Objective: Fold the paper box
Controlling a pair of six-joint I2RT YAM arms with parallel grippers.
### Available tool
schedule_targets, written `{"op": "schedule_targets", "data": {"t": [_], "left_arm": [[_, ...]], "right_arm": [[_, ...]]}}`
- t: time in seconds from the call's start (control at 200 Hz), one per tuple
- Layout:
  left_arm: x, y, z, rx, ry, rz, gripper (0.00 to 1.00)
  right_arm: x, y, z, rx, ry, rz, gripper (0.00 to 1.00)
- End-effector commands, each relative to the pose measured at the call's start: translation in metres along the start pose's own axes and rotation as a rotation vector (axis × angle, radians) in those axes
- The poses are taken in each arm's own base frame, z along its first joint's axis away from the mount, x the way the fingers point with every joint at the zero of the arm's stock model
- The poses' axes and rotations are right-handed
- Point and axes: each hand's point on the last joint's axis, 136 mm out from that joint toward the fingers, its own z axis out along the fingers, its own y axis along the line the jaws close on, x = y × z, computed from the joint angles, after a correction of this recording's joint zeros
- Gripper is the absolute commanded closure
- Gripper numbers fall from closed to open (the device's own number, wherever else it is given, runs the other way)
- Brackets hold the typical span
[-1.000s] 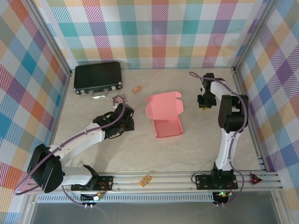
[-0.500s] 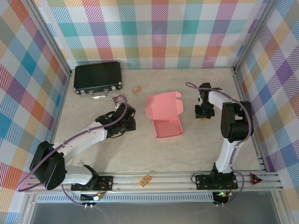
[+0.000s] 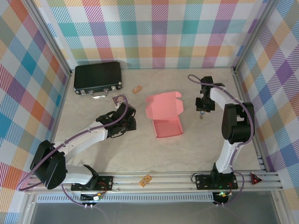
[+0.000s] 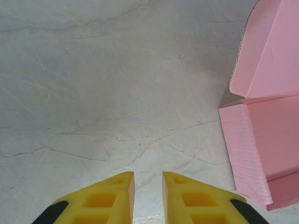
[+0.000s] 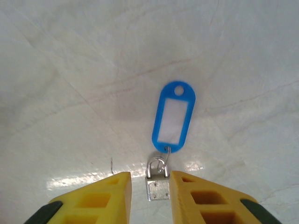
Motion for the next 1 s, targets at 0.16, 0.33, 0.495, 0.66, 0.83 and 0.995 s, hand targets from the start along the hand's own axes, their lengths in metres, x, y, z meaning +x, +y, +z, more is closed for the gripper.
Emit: {"op": "schedule_targets", "data": {"t": [0.16,0.33,0.495,0.66,0.83,0.995], "left_arm": [[0.004,-0.003,-0.003,0.013,0.002,0.004,0.77],[0.004,-0.002,-0.004,0.012,0.003,0.005,0.77],[0.004,-0.002,-0.005,0.012,0.003,0.005,0.77],[0.003,-0.002,-0.006,0.012,-0.001,0.005,0.77],[0.002,-0.003,-0.006,0.013,-0.002,0.005,0.77],[-0.001,-0.006,-0.007,0.022,-0.006,0.003,0.77]], "right_arm": [[0.005,-0.006,0.017,0.043,0.06,0.035,0.72],[0.006,-0.006,0.023,0.049,0.077,0.042,0.77],[0.007,-0.005,0.027,0.048,0.093,0.045,0.89],[0.005,-0.005,0.013,0.044,0.068,0.045,1.0],[0.008,0.001,-0.017,-0.006,0.009,0.015,1.0],[0.013,0.012,-0.061,-0.083,-0.093,-0.037,1.0]]}}
